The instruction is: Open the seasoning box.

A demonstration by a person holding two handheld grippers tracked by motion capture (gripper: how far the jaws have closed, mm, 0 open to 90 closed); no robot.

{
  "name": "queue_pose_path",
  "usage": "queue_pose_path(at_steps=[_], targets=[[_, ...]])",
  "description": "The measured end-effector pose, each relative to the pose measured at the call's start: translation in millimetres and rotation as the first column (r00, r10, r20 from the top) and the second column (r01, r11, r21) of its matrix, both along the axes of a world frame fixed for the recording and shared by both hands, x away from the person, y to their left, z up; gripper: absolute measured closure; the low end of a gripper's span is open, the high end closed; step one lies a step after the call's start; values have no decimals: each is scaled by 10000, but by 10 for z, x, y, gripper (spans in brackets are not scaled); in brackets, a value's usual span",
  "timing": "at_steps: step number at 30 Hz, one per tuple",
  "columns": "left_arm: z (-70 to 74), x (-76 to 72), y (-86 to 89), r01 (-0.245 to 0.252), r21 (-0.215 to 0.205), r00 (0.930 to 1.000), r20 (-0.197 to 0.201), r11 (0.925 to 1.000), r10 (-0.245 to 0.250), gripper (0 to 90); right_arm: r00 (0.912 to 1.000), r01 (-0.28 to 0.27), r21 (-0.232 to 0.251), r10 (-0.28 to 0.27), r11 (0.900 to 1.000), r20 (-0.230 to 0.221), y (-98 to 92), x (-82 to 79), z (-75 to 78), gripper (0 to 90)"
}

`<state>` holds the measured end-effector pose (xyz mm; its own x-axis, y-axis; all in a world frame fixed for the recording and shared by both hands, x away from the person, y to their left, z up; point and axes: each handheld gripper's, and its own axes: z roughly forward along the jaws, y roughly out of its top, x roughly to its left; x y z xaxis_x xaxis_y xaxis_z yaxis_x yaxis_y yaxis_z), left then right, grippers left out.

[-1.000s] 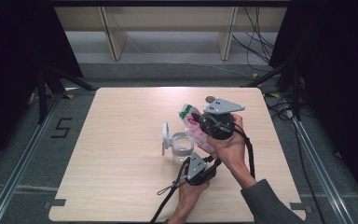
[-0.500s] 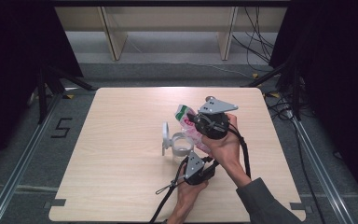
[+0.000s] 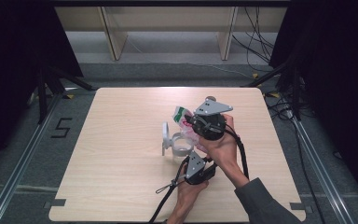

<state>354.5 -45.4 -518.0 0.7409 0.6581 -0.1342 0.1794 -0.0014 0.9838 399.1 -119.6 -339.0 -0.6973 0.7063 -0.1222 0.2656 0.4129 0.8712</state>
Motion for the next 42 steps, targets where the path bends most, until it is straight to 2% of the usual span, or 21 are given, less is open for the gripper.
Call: queue_pose_path(at_steps=[1,4,6,7,8,9,10,12,15,17,19,21,22,23,24,25,28,31,35,37,42], targets=[[1,3,6,48,121,10000,66,9999,-48,739,10000,-79,-38,79,10000,16,5,5,-1,900],[-4,18,16,-25,40,9999,136,10000,24,739,9999,-101,55,101,9999,-12,7,7,3,900],[-7,22,27,75,-18,10000,7,10000,-75,740,10000,-92,101,92,9999,26,14,11,-5,900],[-11,23,22,110,-28,9999,-15,9999,-110,739,9999,-23,84,21,10000,155,23,18,-17,900],[-15,23,17,143,-62,9999,-18,9999,-143,740,9999,-104,-63,104,9999,-20,34,6,-20,900],[-15,23,17,143,-62,9999,-18,9999,-143,740,9999,-129,-128,130,9998,89,42,10,-27,900],[-6,10,18,46,127,10000,-5,9999,-46,740,9999,-135,-117,136,9998,60,40,8,-23,900],[-6,19,13,163,-57,9999,17,9999,-163,740,10000,-9,34,9,10000,31,36,6,-22,900],[-16,21,3,117,-81,9999,13,9999,-117,741,9998,-133,-178,135,9998,113,50,25,-36,900],[-9,23,9,188,-89,9998,-3,9998,-188,741,9999,-139,-237,137,9996,-90,54,23,-33,900],[-2,23,8,203,-158,9998,-1,9997,-203,741,9999,-87,-74,87,9999,85,63,27,-36,900],[-9,18,-5,206,-229,9998,-6,9995,-206,741,9998,-129,-275,133,9995,157,85,37,-54,900],[-9,18,-5,206,-229,9998,-6,9995,-206,741,9999,-79,-260,76,9996,-143,96,23,-52,900],[1,17,2,183,-253,9998,43,9995,-182,741,9999,-170,-248,169,9995,-20,92,35,-47,900],[18,7,22,113,94,9999,-30,9999,-113,741,10000,-98,-178,98,9998,10,91,30,-40,900],[7,20,10,233,-205,9997,34,9995,-232,741,9998,-174,-161,175,9997,79,94,34,-39,900],[-2,17,0,199,-282,9998,2,9994,-199,742,9998,-174,-406,174,9990,-1,129,34,-66,900],[9,13,17,147,-191,9999,68,9997,-146,742,9998,-169,-123,169,9998,55,125,39,-60,900],[7,12,11,195,-170,9998,96,9997,-193,742,9998,-204,-341,204,9992,-12,137,39,-65,900],[17,4,24,114,-87,9999,42,9999,-114,742,9999,-129,-73,129,9999,34,135,44,-66,900],[18,0,30,123,-33,9999,34,9999,-123,742,9998,-189,-3,189,9998,-43,105,40,-53,900]])
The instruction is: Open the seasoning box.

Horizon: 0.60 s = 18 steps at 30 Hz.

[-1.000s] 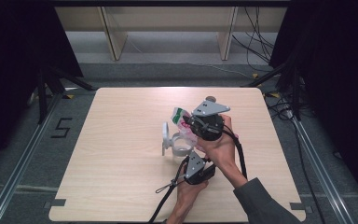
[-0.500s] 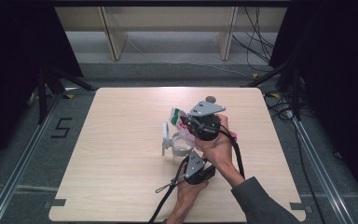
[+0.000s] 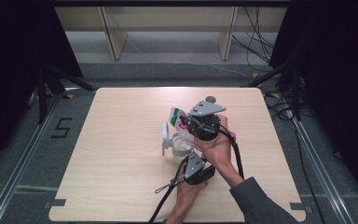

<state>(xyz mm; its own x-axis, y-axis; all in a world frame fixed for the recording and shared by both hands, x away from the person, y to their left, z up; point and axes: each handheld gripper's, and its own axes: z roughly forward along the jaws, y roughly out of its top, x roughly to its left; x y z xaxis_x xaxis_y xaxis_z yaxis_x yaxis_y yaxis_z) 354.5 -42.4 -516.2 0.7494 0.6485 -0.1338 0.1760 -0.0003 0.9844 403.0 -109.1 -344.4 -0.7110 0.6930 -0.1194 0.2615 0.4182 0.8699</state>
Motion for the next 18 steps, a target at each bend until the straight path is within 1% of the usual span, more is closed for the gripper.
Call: queue_pose_path(at_steps=[1,2,3,4,5,7,8,9,10,11,12,13,14,15,16,17,18], targets=[[1,-1,-2,14,5,10000,-18,10000,-14,741,10000,63,63,-64,10000,75,-8,3,-2,900],[1,-1,-2,14,5,10000,-18,10000,-14,742,10000,13,14,-13,10000,2,-20,5,3,900],[-3,0,-11,57,63,10000,-45,10000,-57,742,10000,23,29,-23,10000,93,-16,16,-8,900],[-10,6,-20,101,-67,9999,15,9999,-101,742,10000,83,8,-83,10000,39,-5,7,-13,900],[-12,8,-23,118,-146,9999,30,9998,-118,742,9998,72,-50,-71,10000,162,-4,12,-16,900],[-7,9,-17,107,-107,9999,53,9999,-106,742,9999,57,-11,-57,10000,127,-7,13,-13,900],[-5,10,-15,60,-81,10000,79,9999,-60,742,9999,26,100,-27,9999,145,-13,14,-10,900],[-3,2,-11,-54,36,10000,-13,10000,54,742,9998,147,113,-145,9998,-146,5,-11,-18,900],[-15,3,-20,15,-99,10000,-70,9999,-16,742,9999,-43,-168,45,9998,112,11,5,-27,900],[-12,-3,-16,-38,-78,10000,-68,10000,38,742,10000,-15,-214,15,9998,20,13,1,-28,900],[-5,0,-10,4,23,10000,-26,10000,-4,742,10000,3,-107,-3,9999,-9,11,3,-27,900],[-5,0,-10,4,23,10000,-26,10000,-4,742,9999,144,81,-145,9999,34,5,6,-24,900],[0,2,-9,-5,4,10000,-7,10000,5,742,10000,61,103,-61,9999,-25,0,8,-16,900],[-6,2,-12,13,-2,10000,-36,10000,-13,742,10000,60,43,-60,10000,66,6,11,-21,900],[-9,1,-15,10,4,10000,-49,10000,-10,742,10000,-16,-121,17,9999,73,14,8,-24,900],[-5,0,-12,26,19,10000,-50,10000,-26,742,10000,16,-108,-15,9999,96,24,10,-34,900],[-2,2,-9,-3,-11,10000,-12,10000,3,743,10000,11,-68,-11,10000,-36,19,6,-26,900]])
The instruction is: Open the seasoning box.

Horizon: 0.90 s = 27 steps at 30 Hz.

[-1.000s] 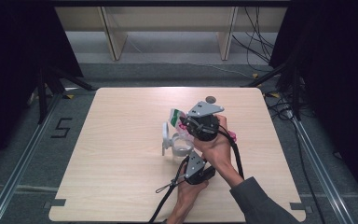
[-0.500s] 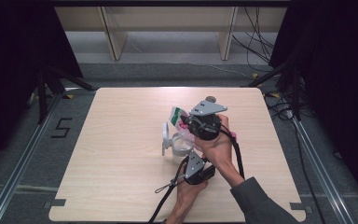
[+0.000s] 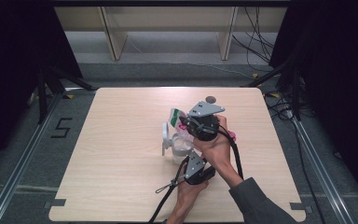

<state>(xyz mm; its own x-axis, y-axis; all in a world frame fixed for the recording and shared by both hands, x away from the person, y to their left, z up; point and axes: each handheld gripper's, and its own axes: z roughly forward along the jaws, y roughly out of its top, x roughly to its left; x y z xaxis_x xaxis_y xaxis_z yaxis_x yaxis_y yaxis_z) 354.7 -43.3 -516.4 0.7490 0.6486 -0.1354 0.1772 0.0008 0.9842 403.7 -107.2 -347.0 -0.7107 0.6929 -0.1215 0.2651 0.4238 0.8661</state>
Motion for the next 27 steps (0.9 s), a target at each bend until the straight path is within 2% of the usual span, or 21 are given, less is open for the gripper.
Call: queue_pose_path(at_steps=[3,4,5,8,9,11,13,14,15,16,17,18,20,22,23,24,25,26,27], targets=[[4,0,-1,-50,-41,10000,-44,10000,50,743,9999,76,118,-77,9999,108,5,3,-3,900],[1,-2,-11,7,-98,9999,-104,10000,-8,743,10000,-54,-88,54,9999,50,12,7,-5,900],[3,-1,-7,-27,-107,10000,-58,9999,27,742,10000,-13,-97,14,10000,27,13,6,-4,900],[6,15,1,67,-198,10000,39,9998,-66,743,9999,-64,98,63,9999,106,2,10,15,900],[3,3,-6,-6,-203,9999,-124,9998,4,743,10000,31,97,-32,9999,88,26,4,-2,900],[2,13,-8,113,-254,9999,-6,9996,-113,743,10000,-78,-128,78,9999,26,26,14,-3,900],[12,9,4,-19,-205,10000,58,9998,20,743,10000,-41,92,41,9999,67,18,17,10,900],[15,8,6,-2,-178,10000,-61,9998,1,743,10000,-79,115,78,9999,28,9,16,20,900],[2,20,0,137,-336,9999,-47,9993,-139,742,9999,-96,72,96,9999,48,14,22,12,900],[2,20,0,137,-336,9999,-47,9993,-139,743,9999,-96,72,96,9999,48,14,22,12,900],[2,14,-6,102,-276,9999,-24,9996,-103,742,10000,-75,-209,75,9998,-29,32,20,4,900],[13,7,12,61,-4,10000,-21,10000,-61,742,9999,-59,-114,58,9999,-87,35,20,4,900],[14,7,7,20,-169,10000,-52,9999,-21,742,10000,-44,111,44,9999,11,17,27,15,900],[4,5,-2,47,-206,9999,-111,9998,-49,742,10000,-68,71,68,10000,7,17,27,10,900],[7,5,1,46,-78,10000,-82,10000,-47,742,9999,-85,-209,87,9997,89,35,29,-7,900],[9,5,5,43,-73,10000,-39,10000,-43,742,9998,-51,-160,54,9999,175,39,30,-9,900],[10,5,4,7,-217,10000,-37,9998,-7,743,9999,-107,-72,107,9999,-53,34,21,2,900],[9,1,-17,40,-591,9999,-113,9982,-47,742,10000,-49,82,49,10000,41,34,24,-3,900],[0,21,6,135,-315,9999,0,9994,-135,743,10000,-86,73,85,9999,52,38,28,-8,900]])
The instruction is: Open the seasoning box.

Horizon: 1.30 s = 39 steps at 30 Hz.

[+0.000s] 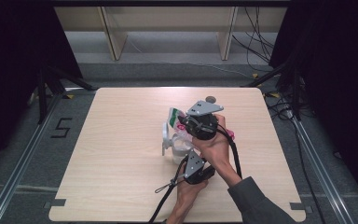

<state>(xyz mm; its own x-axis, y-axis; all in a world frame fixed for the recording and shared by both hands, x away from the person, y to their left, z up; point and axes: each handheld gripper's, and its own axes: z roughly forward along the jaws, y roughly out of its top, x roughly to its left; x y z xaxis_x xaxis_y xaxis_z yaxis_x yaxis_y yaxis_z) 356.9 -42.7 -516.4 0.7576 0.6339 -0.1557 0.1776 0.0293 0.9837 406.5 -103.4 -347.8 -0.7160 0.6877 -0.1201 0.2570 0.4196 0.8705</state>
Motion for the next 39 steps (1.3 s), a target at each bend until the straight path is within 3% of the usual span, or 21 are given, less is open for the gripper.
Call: queue_pose_path(at_steps=[18,20,21,22,26,29,31,33,36,39], targets=[[15,5,-9,-60,24,10000,-62,10000,60,742,9998,8,-133,-11,9999,-198,7,22,12,900],[11,11,-12,14,6,10000,-17,10000,-14,743,9997,144,-54,-145,9999,-178,30,9,-3,900],[13,7,-16,11,-152,10000,-50,9999,-12,743,9997,32,-233,-38,9997,-249,23,8,7,900],[35,-4,-4,-71,54,9999,-104,10000,72,742,9999,85,-92,-86,9999,-146,28,6,12,900],[21,7,-17,51,-39,10000,-66,10000,-52,742,10000,35,-239,-36,9997,-56,29,17,8,900],[33,8,-11,-21,-9,10000,11,10000,21,742,9999,41,-38,-41,10000,-145,19,20,19,900],[32,3,-3,-50,132,9999,-141,9999,52,742,10000,18,-235,-19,9997,-63,34,30,10,900],[29,11,-13,4,-162,10000,-34,9999,-4,742,10000,38,-302,-39,9995,-49,43,33,7,900],[34,5,-3,-15,25,9999,-126,10000,15,742,10000,8,-168,-10,9999,-72,47,35,8,900],[31,8,-15,12,-191,10000,-62,9998,-13,742,9995,82,-297,-91,9995,-290,65,21,3,900]])
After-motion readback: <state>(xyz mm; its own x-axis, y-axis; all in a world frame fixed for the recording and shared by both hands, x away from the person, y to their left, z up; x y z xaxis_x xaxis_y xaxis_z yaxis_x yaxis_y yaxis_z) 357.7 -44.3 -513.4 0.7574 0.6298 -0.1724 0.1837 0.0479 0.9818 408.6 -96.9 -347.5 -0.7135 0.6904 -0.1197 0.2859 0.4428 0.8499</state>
